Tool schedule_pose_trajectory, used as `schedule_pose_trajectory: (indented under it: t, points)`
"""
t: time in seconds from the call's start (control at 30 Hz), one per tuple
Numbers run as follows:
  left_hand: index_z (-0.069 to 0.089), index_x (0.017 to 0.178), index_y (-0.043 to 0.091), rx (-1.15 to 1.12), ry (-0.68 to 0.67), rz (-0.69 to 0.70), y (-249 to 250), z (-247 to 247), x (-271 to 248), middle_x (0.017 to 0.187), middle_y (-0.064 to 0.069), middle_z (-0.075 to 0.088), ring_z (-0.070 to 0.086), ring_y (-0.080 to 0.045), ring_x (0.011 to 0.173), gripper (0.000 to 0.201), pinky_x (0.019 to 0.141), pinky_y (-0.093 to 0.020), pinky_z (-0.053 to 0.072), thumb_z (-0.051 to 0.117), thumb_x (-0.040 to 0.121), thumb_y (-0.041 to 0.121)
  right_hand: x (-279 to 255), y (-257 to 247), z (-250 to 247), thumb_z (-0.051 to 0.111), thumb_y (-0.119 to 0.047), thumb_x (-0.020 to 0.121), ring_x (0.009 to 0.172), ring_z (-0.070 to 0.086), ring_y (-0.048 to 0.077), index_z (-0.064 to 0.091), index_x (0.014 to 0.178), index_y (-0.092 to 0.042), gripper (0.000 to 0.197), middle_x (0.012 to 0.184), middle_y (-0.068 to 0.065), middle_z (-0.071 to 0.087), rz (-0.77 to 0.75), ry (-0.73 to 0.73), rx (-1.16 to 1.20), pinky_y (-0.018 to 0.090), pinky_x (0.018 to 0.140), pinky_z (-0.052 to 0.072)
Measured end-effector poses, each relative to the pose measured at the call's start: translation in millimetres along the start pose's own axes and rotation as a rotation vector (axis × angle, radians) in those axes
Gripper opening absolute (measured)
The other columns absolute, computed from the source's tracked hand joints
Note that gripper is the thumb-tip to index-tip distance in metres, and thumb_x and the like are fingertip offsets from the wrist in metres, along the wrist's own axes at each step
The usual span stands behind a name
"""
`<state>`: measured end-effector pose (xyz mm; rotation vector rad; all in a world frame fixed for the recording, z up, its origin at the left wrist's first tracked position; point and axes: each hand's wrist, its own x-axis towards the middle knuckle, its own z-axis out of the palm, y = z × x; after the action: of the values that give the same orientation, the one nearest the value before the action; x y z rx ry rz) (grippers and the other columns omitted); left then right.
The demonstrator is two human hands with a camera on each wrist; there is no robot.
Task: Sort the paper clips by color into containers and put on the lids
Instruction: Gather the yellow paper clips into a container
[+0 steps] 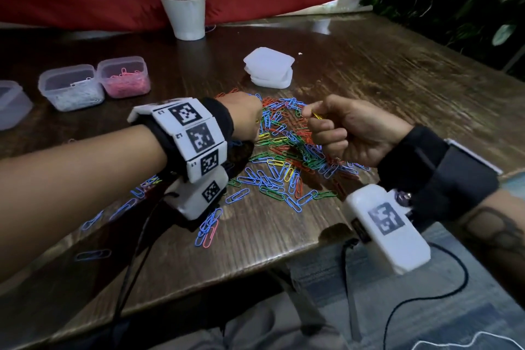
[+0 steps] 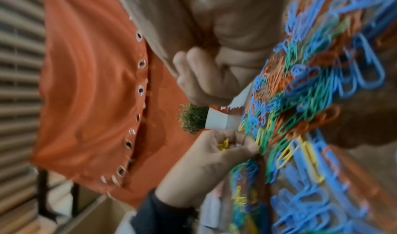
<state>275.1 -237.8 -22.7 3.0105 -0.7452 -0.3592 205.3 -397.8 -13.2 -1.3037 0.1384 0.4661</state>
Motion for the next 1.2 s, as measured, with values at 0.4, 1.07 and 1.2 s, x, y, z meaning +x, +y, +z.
schedule_pose_trajectory:
  t: [0.4, 1.07, 1.2]
  points:
    - [0.063, 0.077, 0.014, -0.523, 0.044, 0.037, -5, -25, -31, 0.051, 0.003, 0.046, 0.038, -0.011, 0.050, 0.018, 0.049, -0.017, 0.029, 0.063, 0.086, 0.029, 11, 20, 18, 0.029, -0.019, 0.098, 0.030, 0.028, 0.004, 0.045, 0.075, -0.013, 0.028, 0.044, -0.005, 0.031, 0.047, 0.180, 0.229, 0.008, 0.030, 0.025]
    - [0.061, 0.068, 0.016, -0.529, 0.155, 0.025, 5, -15, -27, 0.051, 0.005, 0.040, 0.041, -0.003, 0.040, 0.020, 0.036, -0.009, 0.024, 0.070, 0.082, 0.027, 17, 14, 16, 0.025, -0.031, 0.102, 0.026, 0.030, 0.005, 0.030, 0.064, -0.015, 0.041, 0.044, -0.002, 0.031, -0.024, 0.218, 0.459, 0.011, 0.026, 0.024]
    - [0.071, 0.091, 0.019, -0.241, 0.120, 0.109, 13, -14, -16, 0.056, 0.009, 0.057, 0.048, -0.005, 0.057, 0.011, 0.044, -0.005, 0.031, 0.071, 0.080, 0.023, 5, 11, -5, 0.026, -0.020, 0.102, 0.029, 0.036, 0.002, 0.039, 0.067, -0.013, 0.038, 0.047, -0.004, 0.036, -0.027, 0.266, 0.310, 0.010, 0.028, 0.028]
